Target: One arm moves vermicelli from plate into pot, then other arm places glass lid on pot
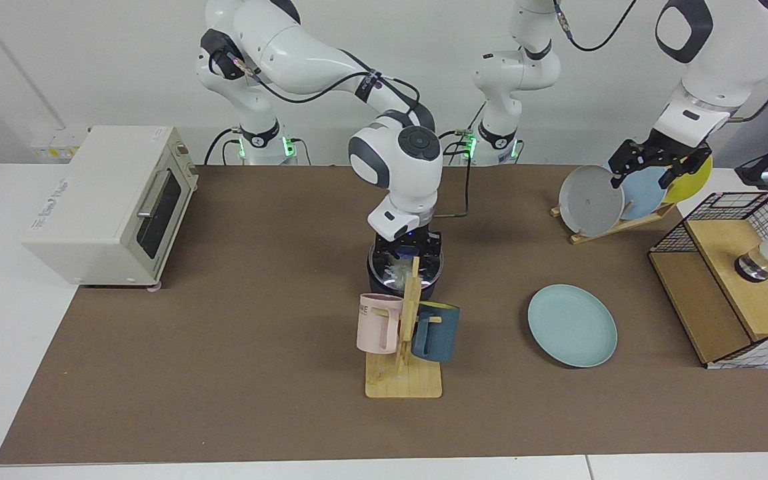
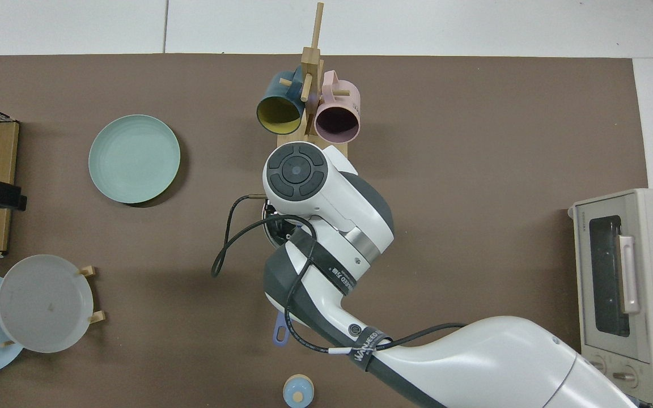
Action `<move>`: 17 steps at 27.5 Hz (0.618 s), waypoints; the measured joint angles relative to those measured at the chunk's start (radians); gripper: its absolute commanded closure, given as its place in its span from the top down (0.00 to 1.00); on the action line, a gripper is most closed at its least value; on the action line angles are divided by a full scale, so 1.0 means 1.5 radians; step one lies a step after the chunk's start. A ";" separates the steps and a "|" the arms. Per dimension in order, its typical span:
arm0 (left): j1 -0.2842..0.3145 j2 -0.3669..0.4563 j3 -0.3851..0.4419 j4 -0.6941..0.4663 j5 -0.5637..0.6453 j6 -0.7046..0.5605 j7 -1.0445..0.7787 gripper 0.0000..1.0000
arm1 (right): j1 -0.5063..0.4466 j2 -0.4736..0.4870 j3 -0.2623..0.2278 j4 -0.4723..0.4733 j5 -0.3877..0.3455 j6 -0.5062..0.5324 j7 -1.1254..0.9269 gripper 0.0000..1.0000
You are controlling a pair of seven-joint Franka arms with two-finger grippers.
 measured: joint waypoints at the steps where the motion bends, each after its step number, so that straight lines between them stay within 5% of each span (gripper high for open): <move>1: 0.000 0.000 0.000 0.000 0.000 0.000 0.000 1.00 | -0.001 0.000 0.000 0.000 -0.003 0.000 0.000 0.00; 17: 0.000 0.000 0.000 0.000 0.000 0.000 0.000 1.00 | -0.002 0.005 0.000 -0.002 -0.008 0.015 0.013 0.00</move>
